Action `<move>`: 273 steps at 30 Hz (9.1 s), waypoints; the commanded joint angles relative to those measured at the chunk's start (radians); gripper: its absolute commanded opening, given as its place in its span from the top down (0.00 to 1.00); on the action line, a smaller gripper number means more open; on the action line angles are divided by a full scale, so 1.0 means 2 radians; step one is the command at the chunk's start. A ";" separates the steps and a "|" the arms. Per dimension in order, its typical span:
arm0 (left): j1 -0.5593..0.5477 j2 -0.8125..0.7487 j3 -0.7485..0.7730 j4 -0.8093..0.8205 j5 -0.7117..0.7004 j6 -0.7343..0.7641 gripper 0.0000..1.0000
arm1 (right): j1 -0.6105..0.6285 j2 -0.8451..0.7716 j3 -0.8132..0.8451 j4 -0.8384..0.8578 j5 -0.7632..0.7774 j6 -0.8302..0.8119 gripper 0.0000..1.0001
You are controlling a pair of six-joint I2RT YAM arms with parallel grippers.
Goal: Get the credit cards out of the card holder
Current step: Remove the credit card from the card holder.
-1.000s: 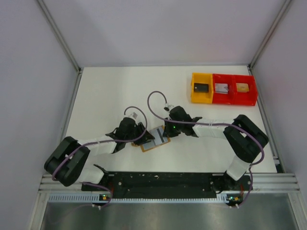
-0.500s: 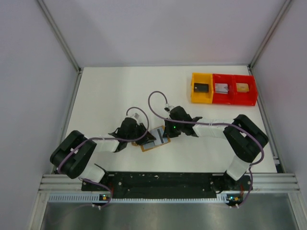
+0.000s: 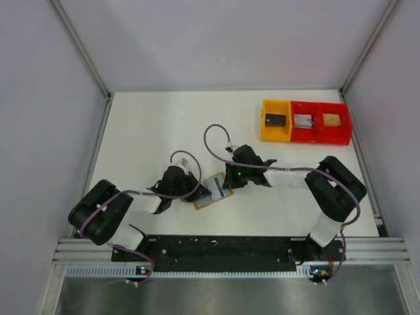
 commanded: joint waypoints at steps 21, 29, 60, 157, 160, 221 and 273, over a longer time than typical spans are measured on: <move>0.008 -0.152 -0.089 -0.056 -0.040 -0.019 1.00 | -0.016 0.032 0.003 -0.013 -0.005 0.002 1.00; 0.009 -0.277 -0.122 -0.121 -0.047 -0.029 1.00 | -0.016 0.020 0.007 -0.005 -0.012 -0.004 1.00; 0.008 -0.514 -0.046 -0.139 0.095 0.159 1.00 | -0.016 -0.132 -0.033 0.221 -0.321 -0.001 0.40; 0.001 -0.440 -0.026 -0.007 -0.084 -0.185 1.00 | 0.096 -0.391 -0.068 0.133 0.080 0.064 0.20; -0.001 -0.436 -0.033 0.010 -0.079 -0.185 1.00 | 0.095 -0.374 -0.076 0.181 0.050 0.123 0.21; 0.000 -0.306 0.273 -0.378 0.222 0.444 0.15 | -0.024 -0.371 0.047 -0.187 -0.278 -0.143 1.00; -0.066 -0.429 0.020 0.072 -0.107 -0.041 1.00 | 0.089 -0.435 -0.273 0.501 0.070 0.148 0.42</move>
